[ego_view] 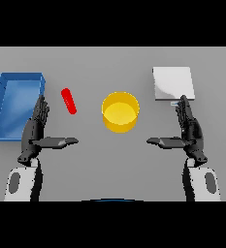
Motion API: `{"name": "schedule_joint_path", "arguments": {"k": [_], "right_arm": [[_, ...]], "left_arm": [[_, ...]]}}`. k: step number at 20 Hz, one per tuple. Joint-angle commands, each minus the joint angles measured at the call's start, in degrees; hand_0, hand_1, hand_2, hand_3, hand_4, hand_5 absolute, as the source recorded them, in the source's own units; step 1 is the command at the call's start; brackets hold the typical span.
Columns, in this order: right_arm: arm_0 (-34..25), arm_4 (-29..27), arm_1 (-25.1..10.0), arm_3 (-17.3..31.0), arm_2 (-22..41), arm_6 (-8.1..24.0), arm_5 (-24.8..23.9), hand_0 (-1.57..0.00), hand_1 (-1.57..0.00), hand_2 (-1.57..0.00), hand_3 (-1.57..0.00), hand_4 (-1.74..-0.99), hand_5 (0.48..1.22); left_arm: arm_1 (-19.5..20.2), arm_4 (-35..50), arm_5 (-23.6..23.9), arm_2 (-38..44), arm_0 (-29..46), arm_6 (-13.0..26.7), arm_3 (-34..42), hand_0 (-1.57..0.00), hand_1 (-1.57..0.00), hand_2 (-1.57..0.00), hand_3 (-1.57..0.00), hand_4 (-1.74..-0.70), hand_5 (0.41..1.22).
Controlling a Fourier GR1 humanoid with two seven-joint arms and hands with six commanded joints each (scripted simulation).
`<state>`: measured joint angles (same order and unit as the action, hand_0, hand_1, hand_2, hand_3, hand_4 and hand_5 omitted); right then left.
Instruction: Pick up the red beaker and tilt it to pour out 1 green nut into yellow bowl. Pick up the yellow bowl and place it on the metallic measuring scale.
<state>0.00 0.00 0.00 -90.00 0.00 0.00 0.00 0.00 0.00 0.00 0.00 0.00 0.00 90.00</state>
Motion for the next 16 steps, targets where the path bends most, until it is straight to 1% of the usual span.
{"name": "schedule_joint_path", "arguments": {"k": [1,6,7,8,9,10,11,12,13,14,15,16], "right_arm": [[0.0,0.0,0.04,-0.01,0.03,0.0,-0.07,0.0,0.0,0.0,0.0,-1.128,0.66],[0.0,0.35,0.42,-0.23,0.4,-0.13,-0.32,0.0,0.0,0.0,0.0,-1.128,0.66],[1.95,6.58,-1.32,-2.46,3.26,-4.94,-1.81,0.0,0.0,0.0,0.0,-1.128,0.66],[3.92,10.68,-1.65,-3.23,5.73,-7.99,-2.43,0.0,0.0,0.0,0.0,-1.128,0.663],[4.93,13.41,-2.01,-4.38,7.05,-8.31,-3.23,0.0,0.0,0.0,0.0,-1.127,0.664],[5.09,15.27,-1.89,-4.4,7.91,-7.95,-3.94,0.0,0.0,0.0,0.0,-1.126,0.666],[6.11,15.53,-2.33,-5.67,8.13,-8.37,-3.74,0.0,0.0,0.0,0.0,-1.126,0.668],[5.99,16.24,-2.15,-6.0,8.26,-7.11,-4.34,0.0,0.0,0.0,0.0,-1.118,0.663],[5.83,16.63,-2.39,-6.24,8.22,-6.51,-4.53,0.0,0.0,0.0,0.0,-1.112,0.659],[5.67,15.74,-2.43,-6.58,8.05,-6.63,-3.92,0.0,0.0,0.0,0.0,-1.12,0.66],[5.78,15.29,-2.31,-6.56,8.09,-6.96,-3.6,0.0,0.0,0.0,0.0,-1.121,0.658],[6.19,15.06,-2.11,-6.66,8.19,-6.46,-3.38,0.0,0.0,0.0,0.0,-1.123,0.653]], "left_arm": [[0.15,0.14,0.0,0.18,-0.15,0.09,-0.11,0.0,0.0,0.0,0.0,-1.09,0.623],[1.49,1.29,-0.69,1.63,-1.78,0.58,-1.52,0.0,0.0,0.0,0.0,-1.09,0.623],[2.96,-1.33,-0.98,0.12,0.74,-1.99,0.33,0.0,0.0,0.0,0.0,-1.09,0.623],[3.38,-3.35,-0.71,-1.22,2.86,-3.78,2.31,0.0,0.0,0.0,0.0,-1.09,0.62],[3.55,-4.78,-0.5,-2.26,4.37,-3.93,3.64,0.0,0.0,0.0,0.0,-1.09,0.618],[3.73,-5.65,-0.25,-2.84,4.94,-2.91,4.67,0.0,0.0,0.0,0.0,-1.09,0.615],[3.65,-6.17,0.12,-3.21,4.63,-1.37,5.23,0.0,0.0,0.0,0.0,-1.1,0.615],[3.34,-6.9,0.37,-3.94,4.69,-0.83,5.96,0.0,0.0,0.0,0.0,-1.1,0.616],[3.16,-7.57,0.55,-4.38,4.77,-0.31,5.74,0.0,0.0,0.0,0.0,-1.1,0.616],[3.42,-7.71,0.68,-4.16,3.71,1.1,5.35,0.0,0.0,0.0,0.0,-1.09,0.613],[3.46,-7.92,0.67,-4.15,3.26,1.43,4.49,0.0,0.0,0.0,0.0,-1.09,0.612],[3.62,-8.42,0.79,-4.08,1.97,1.45,3.05,0.0,0.0,0.0,0.0,-1.09,0.612]]}}
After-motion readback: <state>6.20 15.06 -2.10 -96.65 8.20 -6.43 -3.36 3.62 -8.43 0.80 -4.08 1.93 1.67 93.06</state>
